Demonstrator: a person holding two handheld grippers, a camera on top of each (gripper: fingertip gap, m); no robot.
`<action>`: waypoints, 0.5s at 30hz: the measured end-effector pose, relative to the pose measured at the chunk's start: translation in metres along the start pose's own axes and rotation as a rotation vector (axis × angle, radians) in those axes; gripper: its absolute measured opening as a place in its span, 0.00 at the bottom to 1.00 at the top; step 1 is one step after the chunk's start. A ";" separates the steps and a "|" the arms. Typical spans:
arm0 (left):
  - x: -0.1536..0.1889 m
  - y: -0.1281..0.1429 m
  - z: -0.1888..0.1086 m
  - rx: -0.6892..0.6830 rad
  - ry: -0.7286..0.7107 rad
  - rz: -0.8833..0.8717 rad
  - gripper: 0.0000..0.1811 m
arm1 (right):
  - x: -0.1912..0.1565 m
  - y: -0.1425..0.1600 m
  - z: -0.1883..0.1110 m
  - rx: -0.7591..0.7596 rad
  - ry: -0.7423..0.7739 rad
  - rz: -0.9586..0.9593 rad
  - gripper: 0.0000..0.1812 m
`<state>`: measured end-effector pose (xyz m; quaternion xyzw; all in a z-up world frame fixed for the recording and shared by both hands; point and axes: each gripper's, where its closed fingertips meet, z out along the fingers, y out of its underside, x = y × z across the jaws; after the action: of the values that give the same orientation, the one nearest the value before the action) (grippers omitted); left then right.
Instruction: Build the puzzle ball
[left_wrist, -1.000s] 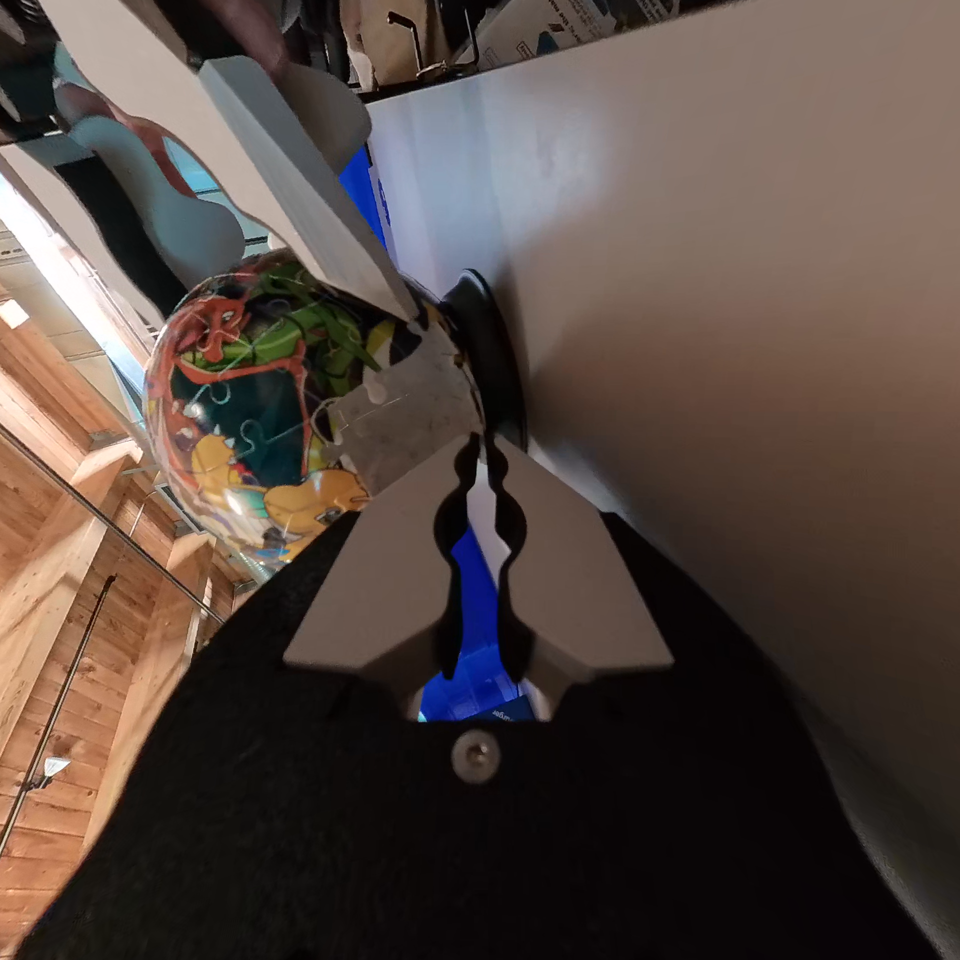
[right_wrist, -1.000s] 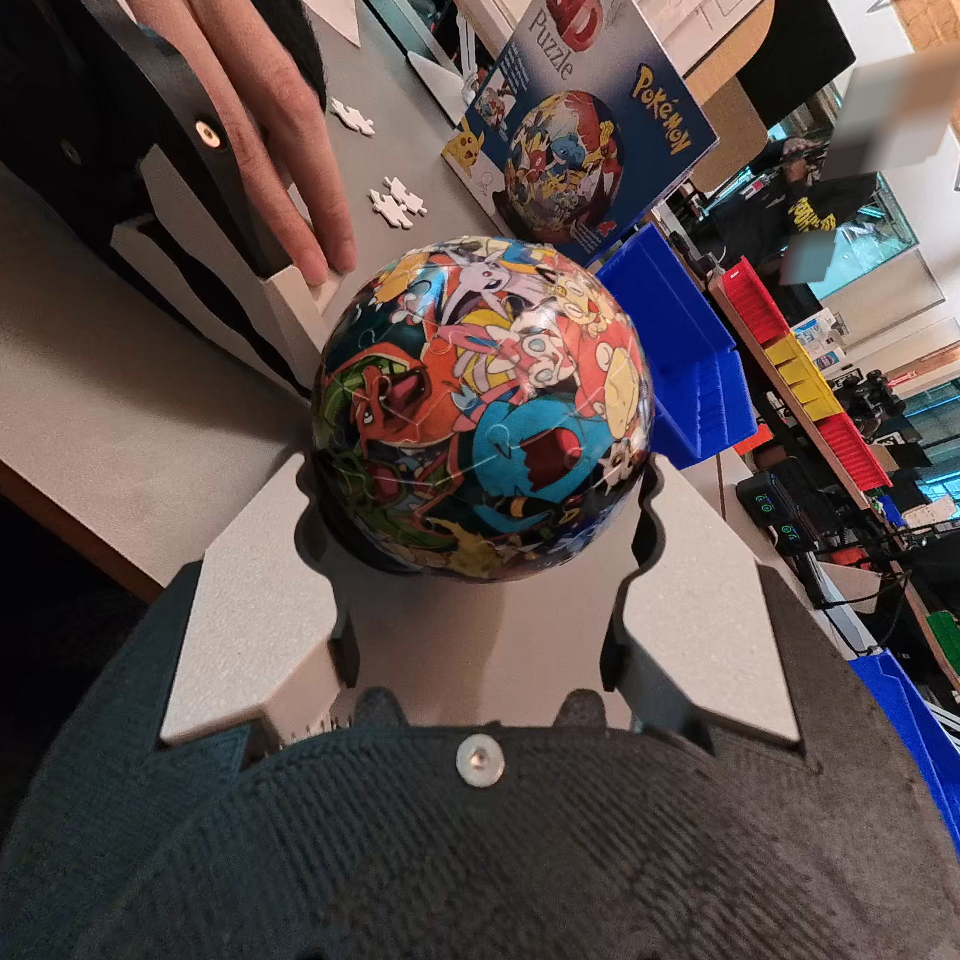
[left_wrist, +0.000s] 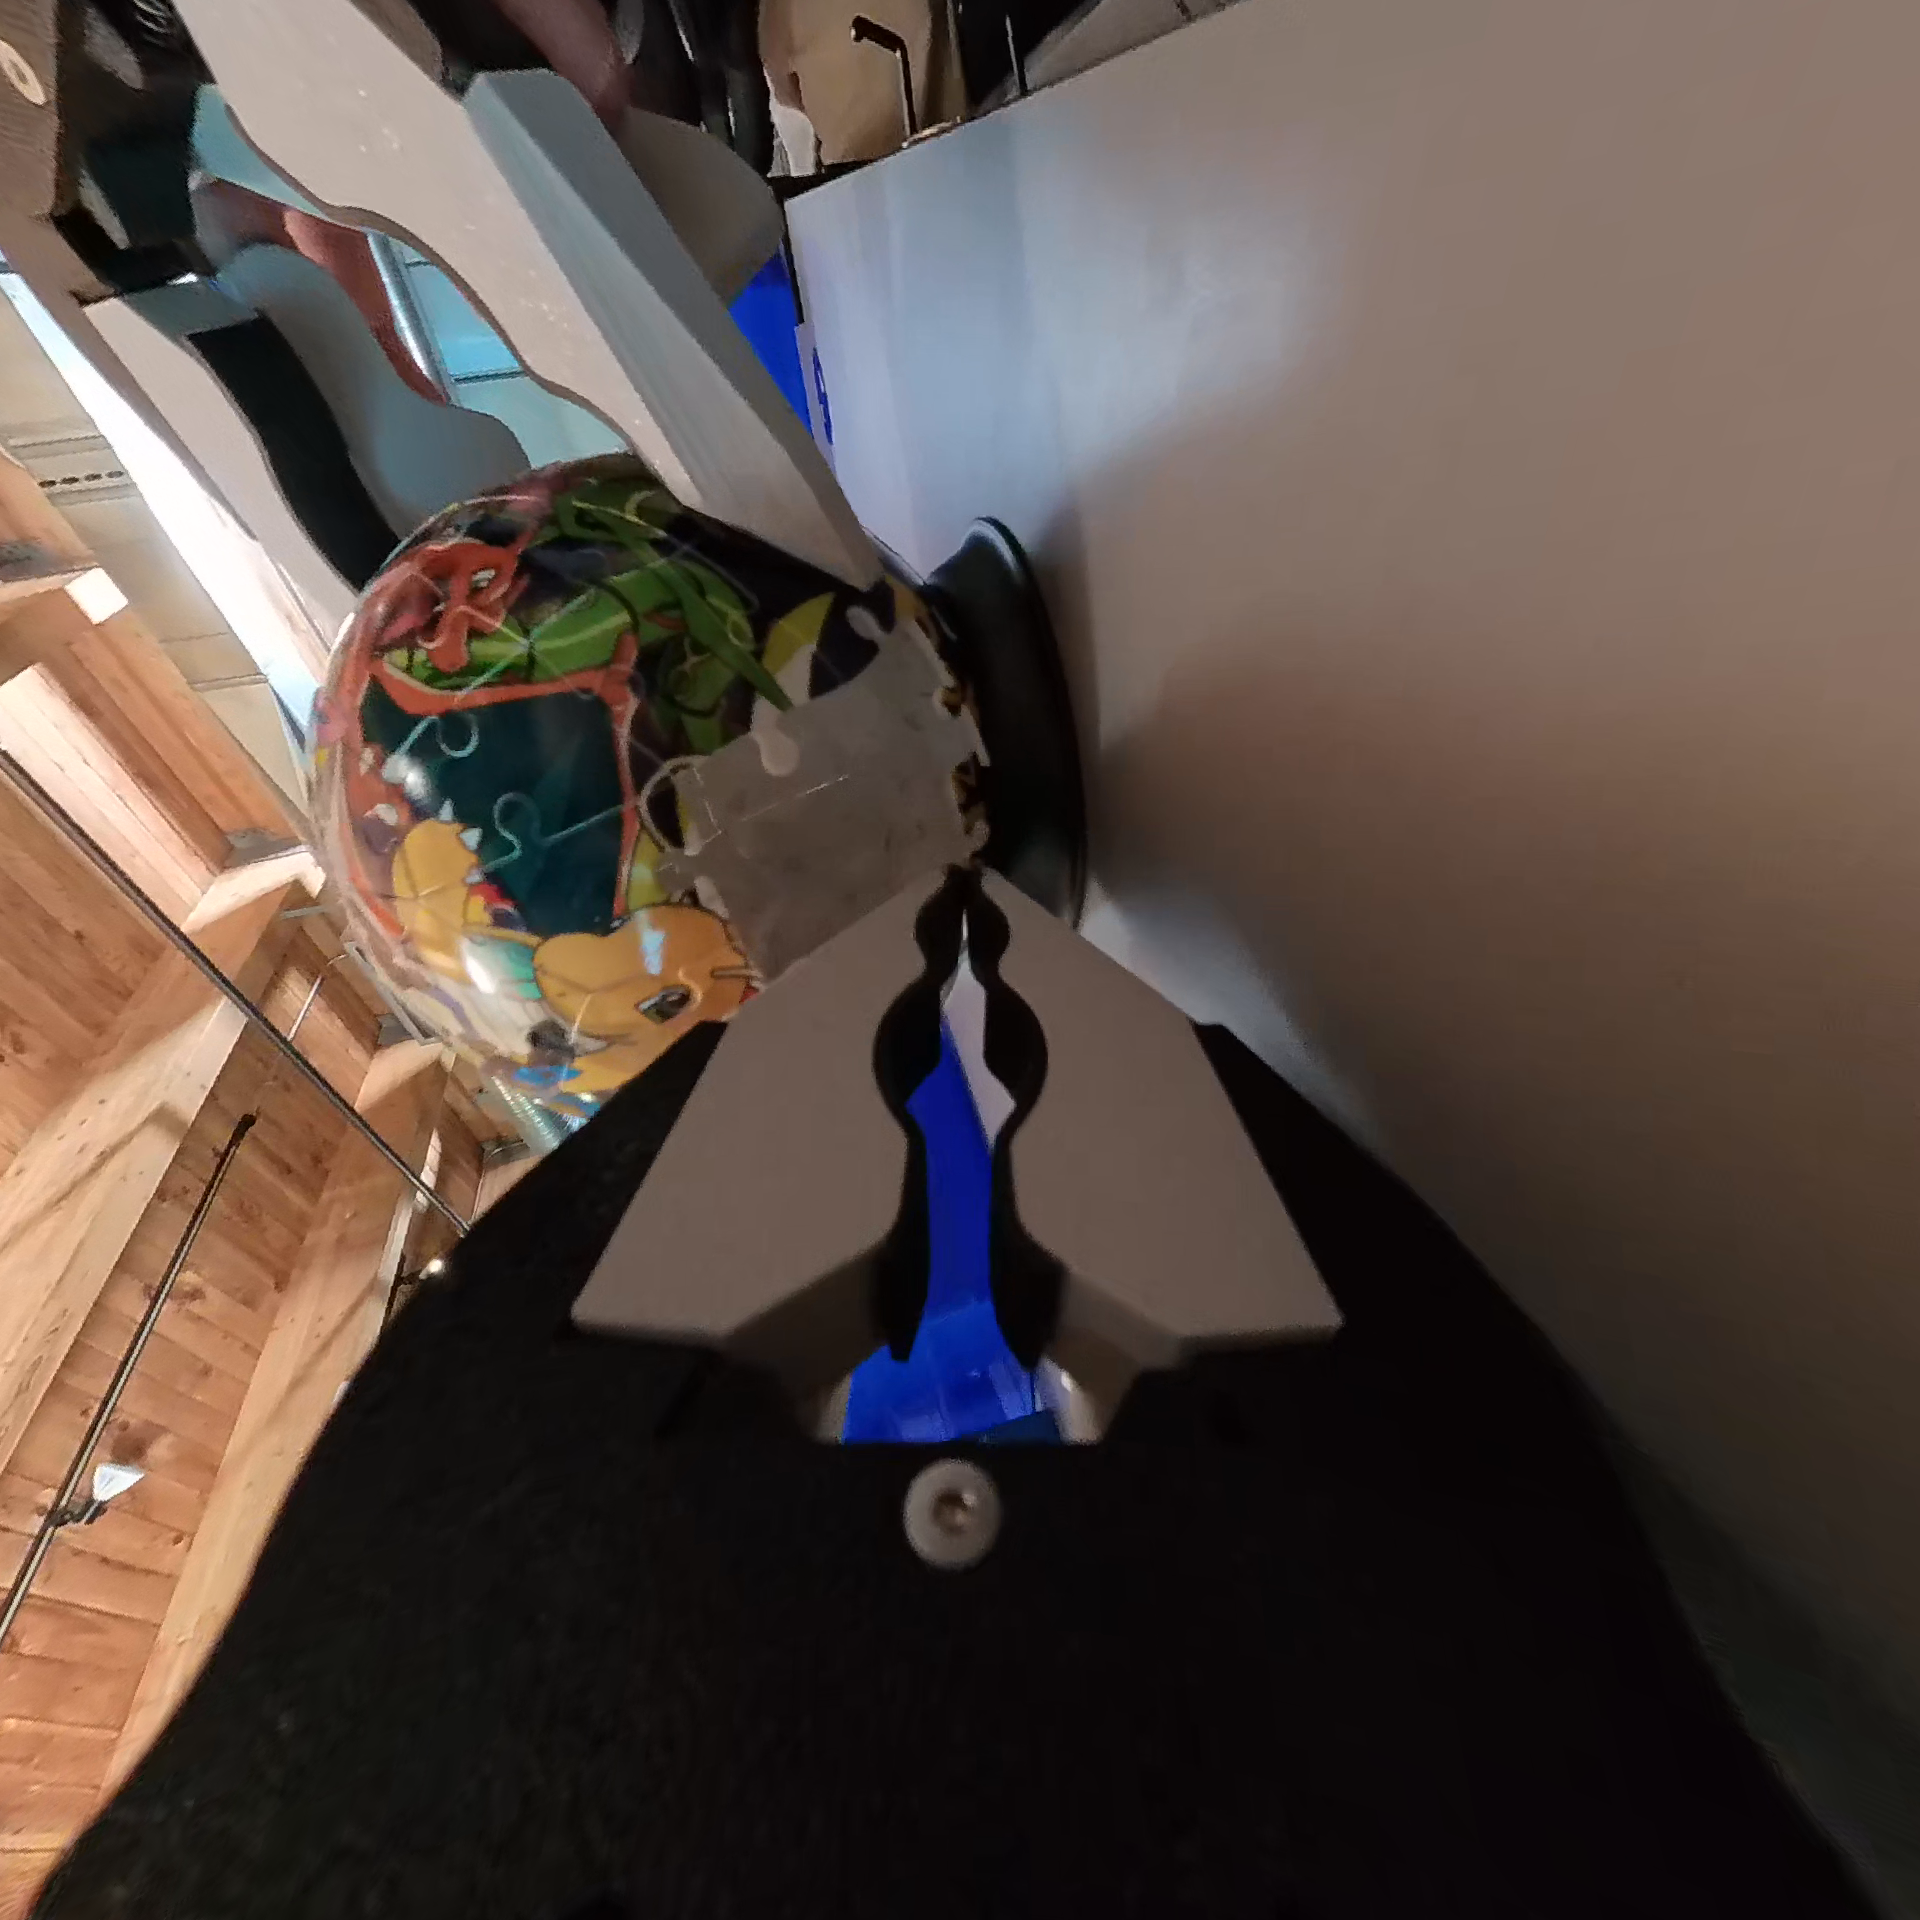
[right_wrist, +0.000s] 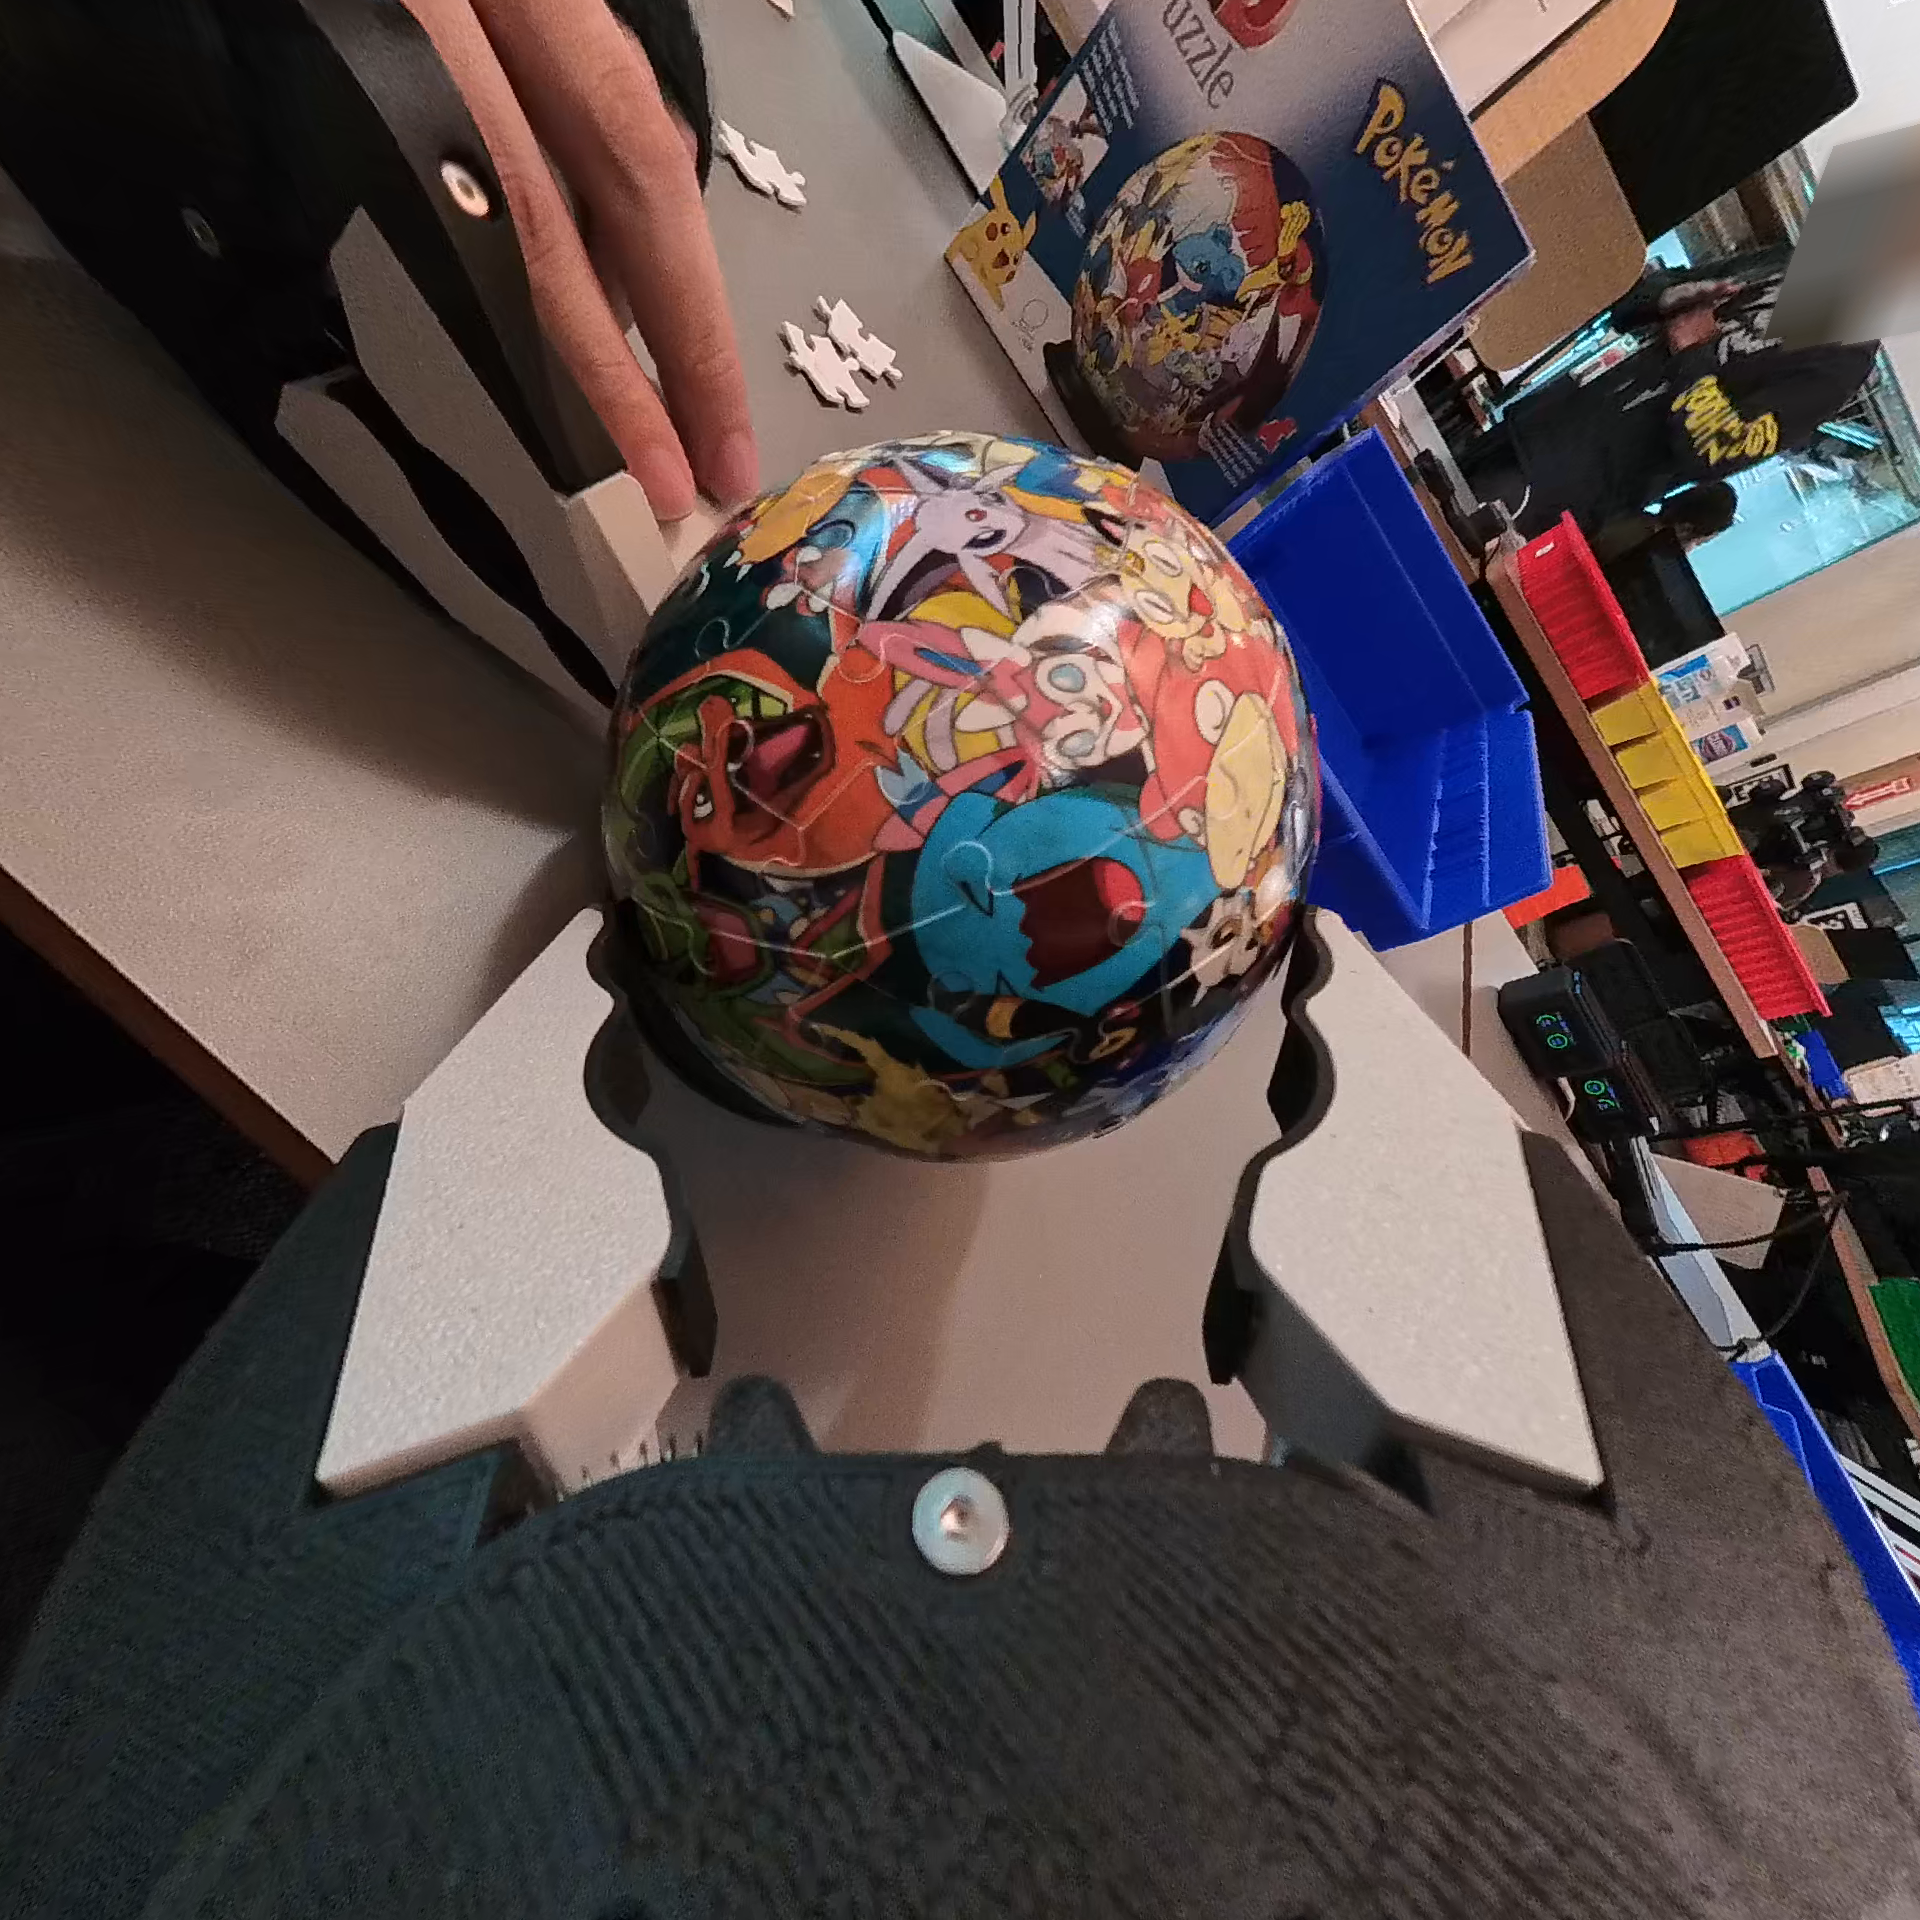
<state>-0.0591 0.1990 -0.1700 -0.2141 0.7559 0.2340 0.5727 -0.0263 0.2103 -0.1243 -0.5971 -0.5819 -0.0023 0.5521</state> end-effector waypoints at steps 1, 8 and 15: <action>-0.001 0.000 0.000 0.002 -0.006 -0.002 0.00 | 0.000 0.000 0.000 0.000 0.001 -0.001 0.67; -0.003 -0.004 -0.003 0.046 -0.017 -0.042 0.00 | 0.000 0.001 -0.001 0.000 0.002 0.003 0.67; 0.004 -0.004 -0.008 0.060 0.012 -0.056 0.01 | -0.001 0.002 -0.002 0.004 0.003 0.009 0.67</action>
<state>-0.0636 0.1909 -0.1723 -0.2193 0.7597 0.1938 0.5806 -0.0236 0.2095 -0.1255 -0.5986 -0.5786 0.0005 0.5540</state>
